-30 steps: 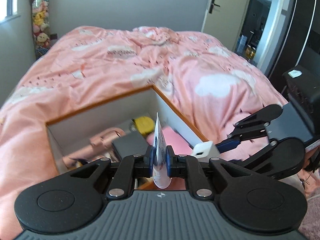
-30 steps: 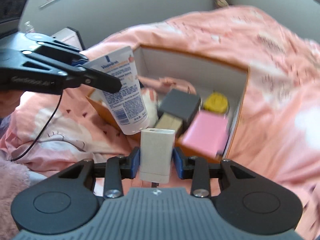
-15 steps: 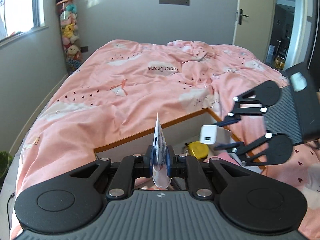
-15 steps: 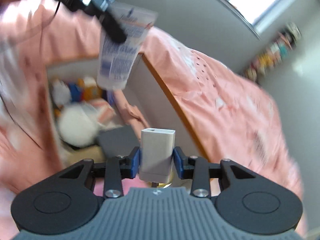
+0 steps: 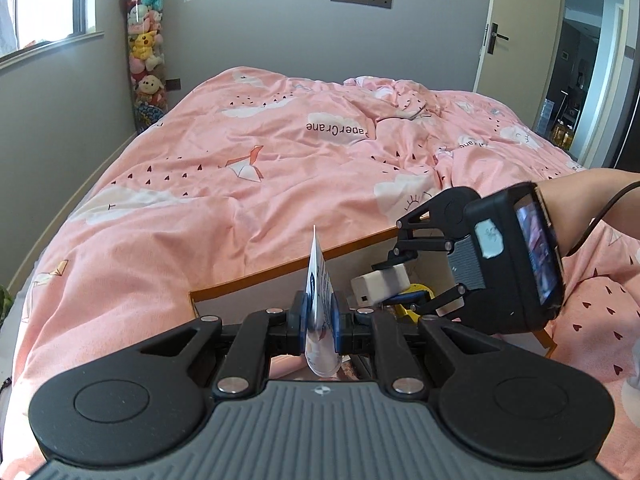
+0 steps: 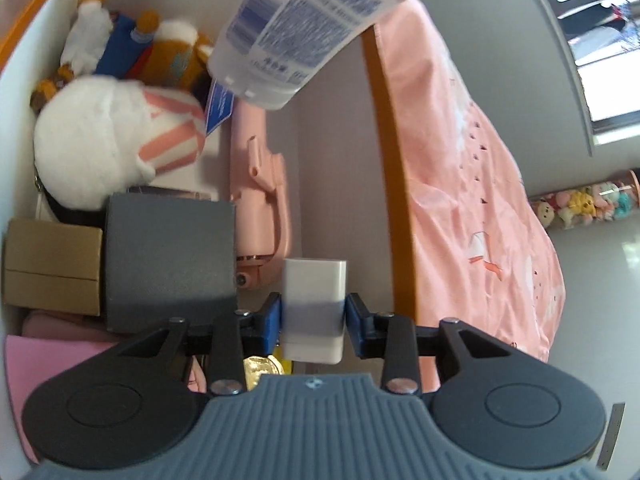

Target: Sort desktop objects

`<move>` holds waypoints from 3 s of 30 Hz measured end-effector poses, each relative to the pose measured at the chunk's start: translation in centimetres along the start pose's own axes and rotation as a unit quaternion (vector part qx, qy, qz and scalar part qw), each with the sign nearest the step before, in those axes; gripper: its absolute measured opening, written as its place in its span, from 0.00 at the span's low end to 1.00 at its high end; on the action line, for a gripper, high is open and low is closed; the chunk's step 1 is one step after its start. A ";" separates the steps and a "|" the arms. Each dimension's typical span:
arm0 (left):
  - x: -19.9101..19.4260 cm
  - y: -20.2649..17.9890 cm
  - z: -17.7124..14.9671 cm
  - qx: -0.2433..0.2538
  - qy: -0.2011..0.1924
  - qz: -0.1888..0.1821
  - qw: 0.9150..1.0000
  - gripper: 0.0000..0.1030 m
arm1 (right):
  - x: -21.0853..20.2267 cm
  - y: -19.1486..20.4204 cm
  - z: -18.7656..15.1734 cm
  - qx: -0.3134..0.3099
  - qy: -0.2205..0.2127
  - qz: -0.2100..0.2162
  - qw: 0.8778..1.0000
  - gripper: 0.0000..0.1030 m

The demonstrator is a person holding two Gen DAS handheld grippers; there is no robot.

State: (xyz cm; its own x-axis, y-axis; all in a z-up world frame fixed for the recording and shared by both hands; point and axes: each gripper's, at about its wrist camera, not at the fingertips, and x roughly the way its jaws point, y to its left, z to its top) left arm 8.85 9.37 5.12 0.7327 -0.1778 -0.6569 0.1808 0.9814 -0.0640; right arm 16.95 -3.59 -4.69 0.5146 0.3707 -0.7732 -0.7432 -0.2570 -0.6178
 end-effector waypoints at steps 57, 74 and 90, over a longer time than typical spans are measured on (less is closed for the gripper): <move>6.6 -8.0 -2.3 0.095 0.097 0.091 0.987 0.13 | -10.2 2.6 -8.6 0.581 -0.138 -0.080 0.798 0.23; 9.8 -8.4 4.1 -0.145 0.004 -0.060 0.988 0.11 | -9.4 2.5 -13.8 0.684 -0.074 -0.106 0.718 0.23; 13.6 -10.2 0.8 -0.180 0.046 -0.063 0.980 0.11 | -8.6 2.8 -15.0 0.703 -0.089 -0.092 0.700 0.23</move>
State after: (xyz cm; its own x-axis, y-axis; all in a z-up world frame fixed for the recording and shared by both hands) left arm 17.49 -3.17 -2.50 0.6543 -0.3082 -0.6906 0.0100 0.9166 -0.3997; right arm 16.90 -20.83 -1.93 0.6890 0.4198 -0.5908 -0.4226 0.8949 0.1431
